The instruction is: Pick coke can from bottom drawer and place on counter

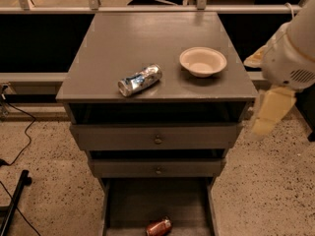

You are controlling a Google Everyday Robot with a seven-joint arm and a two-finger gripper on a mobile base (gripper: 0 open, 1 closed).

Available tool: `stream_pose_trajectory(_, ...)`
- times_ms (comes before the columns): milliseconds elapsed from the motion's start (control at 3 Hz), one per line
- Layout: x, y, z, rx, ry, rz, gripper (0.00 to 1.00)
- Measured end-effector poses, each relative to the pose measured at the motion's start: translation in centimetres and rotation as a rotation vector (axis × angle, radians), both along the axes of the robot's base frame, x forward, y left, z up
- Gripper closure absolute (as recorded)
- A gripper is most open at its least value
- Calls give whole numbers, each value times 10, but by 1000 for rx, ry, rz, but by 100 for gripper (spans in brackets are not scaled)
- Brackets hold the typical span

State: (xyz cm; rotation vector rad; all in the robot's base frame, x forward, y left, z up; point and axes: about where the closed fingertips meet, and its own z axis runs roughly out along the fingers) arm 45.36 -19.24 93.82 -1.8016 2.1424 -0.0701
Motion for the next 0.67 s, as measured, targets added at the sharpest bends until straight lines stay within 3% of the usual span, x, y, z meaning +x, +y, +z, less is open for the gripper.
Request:
stream_pose_trajectory(333, 1, 48, -93, 10, -27, 168, 0)
stream_pose_trajectory(667, 1, 47, -91, 9, -27, 166, 0)
